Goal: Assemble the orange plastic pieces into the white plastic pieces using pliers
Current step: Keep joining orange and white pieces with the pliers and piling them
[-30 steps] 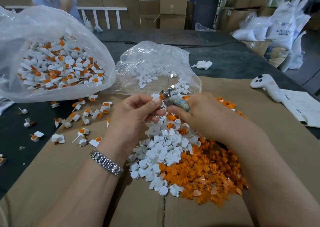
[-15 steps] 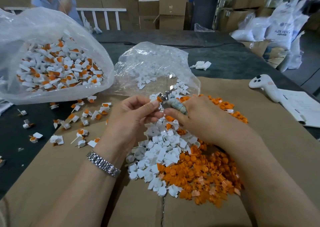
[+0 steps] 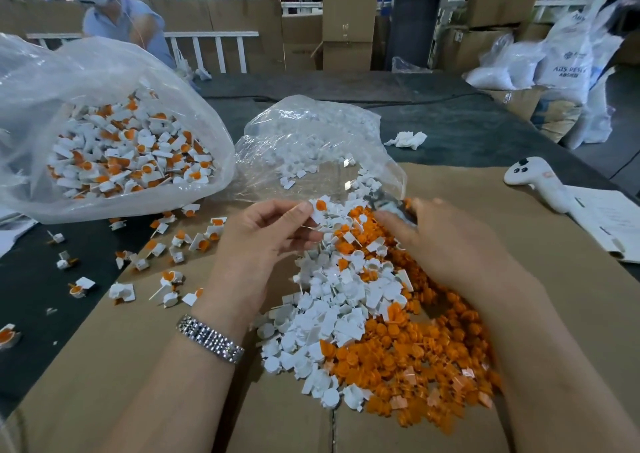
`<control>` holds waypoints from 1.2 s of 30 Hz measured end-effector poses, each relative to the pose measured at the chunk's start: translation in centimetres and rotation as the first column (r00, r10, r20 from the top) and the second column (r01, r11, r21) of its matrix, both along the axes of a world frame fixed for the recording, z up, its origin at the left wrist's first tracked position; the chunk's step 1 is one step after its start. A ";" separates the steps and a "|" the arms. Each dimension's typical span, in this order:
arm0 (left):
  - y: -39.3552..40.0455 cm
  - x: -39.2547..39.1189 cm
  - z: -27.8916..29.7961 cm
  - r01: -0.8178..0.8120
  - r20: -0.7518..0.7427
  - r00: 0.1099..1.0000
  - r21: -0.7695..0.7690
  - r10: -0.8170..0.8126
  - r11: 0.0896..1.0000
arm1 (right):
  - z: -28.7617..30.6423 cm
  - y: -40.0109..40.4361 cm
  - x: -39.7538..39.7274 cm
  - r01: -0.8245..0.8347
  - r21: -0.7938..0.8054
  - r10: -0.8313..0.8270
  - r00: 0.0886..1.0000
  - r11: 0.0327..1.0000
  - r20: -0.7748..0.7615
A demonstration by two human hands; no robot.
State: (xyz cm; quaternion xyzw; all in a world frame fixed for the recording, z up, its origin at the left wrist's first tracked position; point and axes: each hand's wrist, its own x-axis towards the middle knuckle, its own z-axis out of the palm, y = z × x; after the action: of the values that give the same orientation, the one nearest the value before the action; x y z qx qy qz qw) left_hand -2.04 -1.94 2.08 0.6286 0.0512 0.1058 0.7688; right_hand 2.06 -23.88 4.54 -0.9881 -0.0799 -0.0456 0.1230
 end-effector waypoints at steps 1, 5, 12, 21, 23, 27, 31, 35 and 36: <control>0.2 0.0 0.0 -0.010 -0.007 1.000 0.009 0.010 1.000 | -0.4 -0.1 0.2 0.036 -0.041 -0.036 0.999 0.999 -0.011; 1.2 0.1 -0.3 -0.222 -0.029 0.971 0.246 0.237 0.943 | -1.8 0.0 1.1 0.146 -0.162 -0.152 0.988 0.976 -0.025; 3.8 0.3 -1.0 -0.543 0.257 0.736 0.777 0.627 0.319 | -2.9 -0.2 1.7 0.159 -0.194 -0.180 0.979 0.968 -0.098; 1.6 2.6 -2.6 -0.135 0.116 0.986 0.977 0.121 0.166 | -2.1 -0.1 1.3 0.102 -0.079 -0.094 0.991 0.992 0.097; 1.6 2.7 -2.8 -0.141 0.117 0.985 0.970 0.131 0.200 | -1.6 -0.1 1.5 0.028 -0.019 -0.025 0.991 0.999 0.131; 1.7 2.7 -3.0 -0.154 0.121 0.981 0.959 0.148 0.238 | -1.6 0.2 1.5 -0.128 -0.022 0.130 0.985 0.992 0.118; 1.6 2.6 -2.6 -0.173 0.116 0.978 0.920 0.176 0.352 | -2.0 1.2 1.4 -0.223 -0.011 0.222 0.963 0.975 0.153; 1.3 2.1 -2.1 -0.187 0.114 0.978 0.850 0.175 0.492 | -2.5 2.4 1.5 -0.240 -0.138 0.255 0.961 0.961 0.107; 1.2 2.0 -1.9 -0.192 0.113 0.977 0.825 0.178 0.531 | -2.6 2.5 1.6 -0.249 -0.147 0.264 0.959 0.957 0.099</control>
State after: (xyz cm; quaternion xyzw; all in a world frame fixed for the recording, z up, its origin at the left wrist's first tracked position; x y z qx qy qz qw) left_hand -0.01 -0.76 0.15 0.9070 0.0557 0.2028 0.3648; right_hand 3.65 -21.37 1.89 -0.9710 -0.2175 -0.0817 0.0568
